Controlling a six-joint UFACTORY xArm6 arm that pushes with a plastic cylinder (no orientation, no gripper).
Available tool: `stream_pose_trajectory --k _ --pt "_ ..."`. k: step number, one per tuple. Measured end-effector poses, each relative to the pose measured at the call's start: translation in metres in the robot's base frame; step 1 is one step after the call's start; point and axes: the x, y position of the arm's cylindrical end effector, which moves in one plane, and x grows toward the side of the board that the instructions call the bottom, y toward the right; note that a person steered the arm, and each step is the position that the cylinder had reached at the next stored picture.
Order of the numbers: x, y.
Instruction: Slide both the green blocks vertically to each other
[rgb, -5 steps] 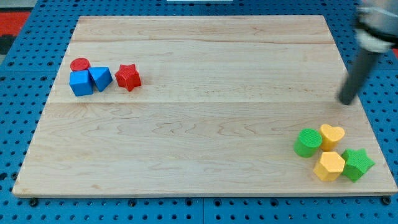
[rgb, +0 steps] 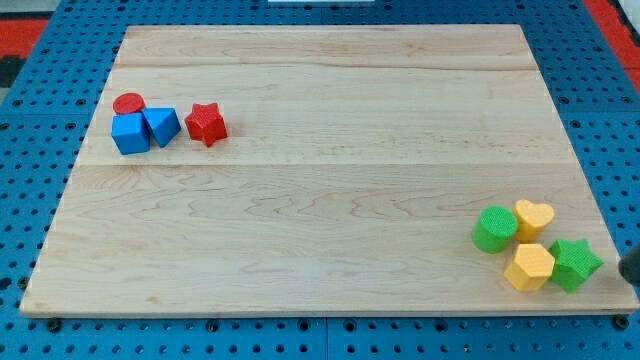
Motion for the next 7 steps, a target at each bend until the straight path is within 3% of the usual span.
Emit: stream_pose_trajectory --k 1,2,4,7 --pt "0.003 -0.07" --pt "-0.03 -0.111" --pt "-0.049 -0.098" --pt "-0.135 -0.133"
